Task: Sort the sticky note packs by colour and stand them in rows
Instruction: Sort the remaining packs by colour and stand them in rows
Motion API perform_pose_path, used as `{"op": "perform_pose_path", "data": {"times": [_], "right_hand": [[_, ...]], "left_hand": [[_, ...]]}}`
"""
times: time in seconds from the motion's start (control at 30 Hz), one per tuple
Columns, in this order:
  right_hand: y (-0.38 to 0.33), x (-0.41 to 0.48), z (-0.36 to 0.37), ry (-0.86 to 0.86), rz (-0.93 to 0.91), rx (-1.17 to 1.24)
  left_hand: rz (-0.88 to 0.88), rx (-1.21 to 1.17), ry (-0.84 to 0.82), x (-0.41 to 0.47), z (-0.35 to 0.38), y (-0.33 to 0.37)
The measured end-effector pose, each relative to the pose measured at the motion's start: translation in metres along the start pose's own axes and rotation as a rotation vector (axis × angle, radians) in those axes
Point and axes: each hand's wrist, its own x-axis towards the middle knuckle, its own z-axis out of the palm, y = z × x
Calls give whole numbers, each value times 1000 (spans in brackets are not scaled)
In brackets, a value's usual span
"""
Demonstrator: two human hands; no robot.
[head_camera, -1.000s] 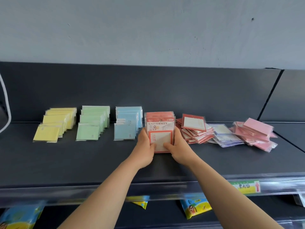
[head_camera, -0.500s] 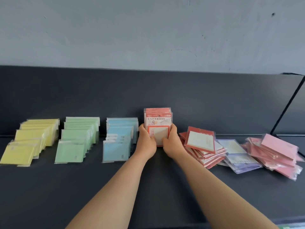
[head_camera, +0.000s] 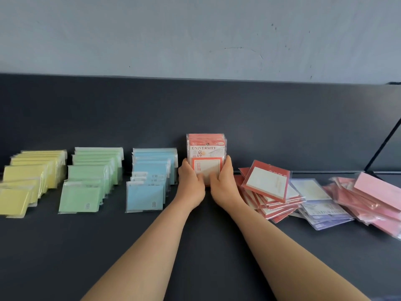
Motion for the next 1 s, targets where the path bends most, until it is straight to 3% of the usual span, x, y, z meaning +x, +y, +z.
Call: {"op": "perform_pose_path", "data": {"times": [0.37,0.63,1.0], "right_hand": [[-2,-7,-9,-115,18,-31],[0,-11,-12,-90,18,-103],[2,-33,-13,-66,-194,-130]], "left_hand": [[-52,5,-98,-7,-3,-1],[-48,66,-119,-16,-11,1],[-28,88,-135,-29,-13,5]]}}
